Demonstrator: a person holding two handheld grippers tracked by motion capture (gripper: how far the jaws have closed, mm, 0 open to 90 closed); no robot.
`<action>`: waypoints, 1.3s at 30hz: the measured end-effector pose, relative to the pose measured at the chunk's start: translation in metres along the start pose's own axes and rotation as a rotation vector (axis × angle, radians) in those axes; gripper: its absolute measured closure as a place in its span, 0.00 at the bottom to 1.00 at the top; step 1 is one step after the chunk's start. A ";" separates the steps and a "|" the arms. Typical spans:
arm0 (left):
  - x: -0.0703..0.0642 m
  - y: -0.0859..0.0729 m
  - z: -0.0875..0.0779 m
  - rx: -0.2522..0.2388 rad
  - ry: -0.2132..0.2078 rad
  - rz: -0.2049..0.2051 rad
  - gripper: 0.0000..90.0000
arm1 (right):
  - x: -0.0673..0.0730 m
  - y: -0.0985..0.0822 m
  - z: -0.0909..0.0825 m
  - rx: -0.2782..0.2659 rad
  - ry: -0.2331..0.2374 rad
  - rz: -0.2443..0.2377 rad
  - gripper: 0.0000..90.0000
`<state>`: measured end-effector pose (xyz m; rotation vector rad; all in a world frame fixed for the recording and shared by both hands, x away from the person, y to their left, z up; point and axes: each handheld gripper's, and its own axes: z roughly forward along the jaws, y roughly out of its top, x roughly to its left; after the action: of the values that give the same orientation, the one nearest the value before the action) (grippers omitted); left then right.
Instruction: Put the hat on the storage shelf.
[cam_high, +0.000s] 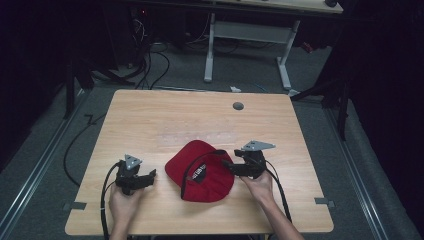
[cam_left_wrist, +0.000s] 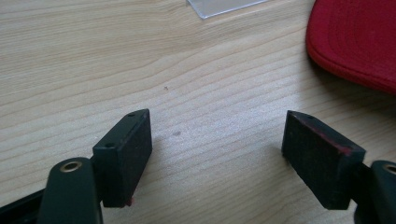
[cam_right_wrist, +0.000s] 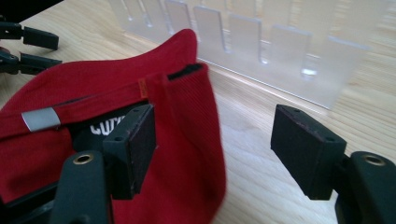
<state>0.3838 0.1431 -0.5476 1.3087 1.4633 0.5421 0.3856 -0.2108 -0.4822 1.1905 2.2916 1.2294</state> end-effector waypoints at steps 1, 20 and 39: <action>0.000 0.000 0.000 0.000 -0.001 0.001 0.27 | 0.003 0.003 0.005 0.012 0.019 -0.018 0.35; 0.000 0.000 0.000 0.000 -0.001 0.002 0.27 | 0.000 0.014 0.043 0.050 0.088 -0.027 0.47; -0.001 0.000 0.000 0.001 -0.001 0.001 0.27 | -0.003 0.012 0.046 0.041 0.166 -0.008 0.87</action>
<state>0.3836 0.1426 -0.5477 1.3109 1.4619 0.5411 0.4196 -0.1840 -0.5006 1.1306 2.4479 1.3308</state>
